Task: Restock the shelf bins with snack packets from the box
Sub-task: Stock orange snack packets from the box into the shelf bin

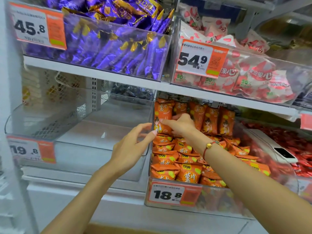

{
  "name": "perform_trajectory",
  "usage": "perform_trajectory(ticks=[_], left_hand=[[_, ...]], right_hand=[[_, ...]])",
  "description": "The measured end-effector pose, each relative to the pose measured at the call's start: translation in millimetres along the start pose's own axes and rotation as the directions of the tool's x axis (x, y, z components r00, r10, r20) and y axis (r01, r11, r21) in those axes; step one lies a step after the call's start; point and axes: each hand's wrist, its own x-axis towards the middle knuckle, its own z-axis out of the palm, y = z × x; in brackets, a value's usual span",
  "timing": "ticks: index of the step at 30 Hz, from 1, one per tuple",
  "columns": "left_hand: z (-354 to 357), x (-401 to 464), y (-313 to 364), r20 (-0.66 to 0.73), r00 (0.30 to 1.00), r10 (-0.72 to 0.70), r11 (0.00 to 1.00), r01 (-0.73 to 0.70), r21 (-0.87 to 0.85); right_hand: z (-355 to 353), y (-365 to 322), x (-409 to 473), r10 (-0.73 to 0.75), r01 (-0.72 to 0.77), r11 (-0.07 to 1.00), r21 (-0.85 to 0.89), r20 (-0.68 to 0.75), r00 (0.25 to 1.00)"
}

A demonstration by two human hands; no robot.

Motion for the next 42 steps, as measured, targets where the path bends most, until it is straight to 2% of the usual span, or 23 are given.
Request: perform_trajectory(ticks=[2,4,6,8,13,17,21,24,28,30,32,34,37,40,42], left_hand=[[0.5,-0.2,0.7,0.001,1.000,-0.008,1.000,0.008,0.012],[0.8,-0.2,1.3,-0.004,1.000,-0.001,1.000,0.001,0.012],[0.6,0.3,1.9,-0.009,1.000,0.005,1.000,-0.005,0.018],[0.5,0.6,2.6,-0.015,1.000,0.007,1.000,-0.007,0.020],[-1.1,-1.2,6.2,0.004,1.000,0.003,1.000,-0.003,0.014],[-8.2,-10.8,8.3,-0.067,0.996,0.054,0.998,-0.055,-0.007],[-17.7,-57.1,2.4,-0.184,0.958,0.220,0.966,-0.188,0.179],[-28.5,-99.8,-13.3,-0.166,0.948,0.272,0.930,-0.215,0.300],[-36.6,-157.7,-59.2,-0.200,0.976,0.089,0.942,-0.017,0.336],[-35.0,-186.0,-88.3,-0.205,0.978,-0.032,0.903,0.117,0.414],[-34.6,-208.2,-117.1,-0.197,0.971,-0.136,0.848,0.216,0.484],[-37.6,-225.1,-140.0,-0.216,0.941,-0.262,0.787,0.338,0.516],[-39.3,-243.1,-165.7,-0.223,0.892,-0.393,0.717,0.449,0.534],[-32.8,-250.6,-177.8,-0.186,0.907,-0.378,0.714,0.414,0.564],[-31.1,-248.4,-178.9,-0.196,0.923,-0.330,0.714,0.380,0.588]], right_hand=[[-1.0,0.4,-1.0,-0.020,0.020,0.997,-0.069,0.005,1.000],[1.5,4.0,-3.0,-0.113,0.106,0.970,-0.220,-0.018,0.993],[5.5,8.4,-6.5,-0.236,0.206,0.900,-0.384,-0.031,0.971],[6.1,11.7,-9.8,-0.285,0.245,0.849,-0.468,-0.016,0.958],[-18.4,12.2,-25.6,-0.242,0.268,0.876,-0.401,0.115,0.963],[-44.0,20.0,-65.4,-0.363,0.406,0.827,-0.388,0.182,0.914],[-57.2,30.0,-122.4,-0.576,0.621,0.753,-0.218,0.237,0.782],[-49.3,40.2,-163.9,-0.602,0.685,0.726,-0.065,0.423,0.678],[-3.9,79.0,-196.9,-0.421,0.657,0.749,-0.083,0.706,0.569],[26.9,111.4,-204.6,-0.249,0.620,0.765,-0.174,0.807,0.535],[55.7,141.9,-210.8,-0.081,0.621,0.719,-0.313,0.850,0.521],[82.5,165.8,-220.0,0.002,0.569,0.725,-0.388,0.827,0.562],[123.6,186.2,-241.7,0.050,0.398,0.835,-0.380,0.772,0.633],[161.0,193.6,-259.6,0.150,0.199,0.877,-0.437,0.644,0.750],[180.6,200.3,-265.5,0.255,0.101,0.854,-0.510,0.580,0.773]])
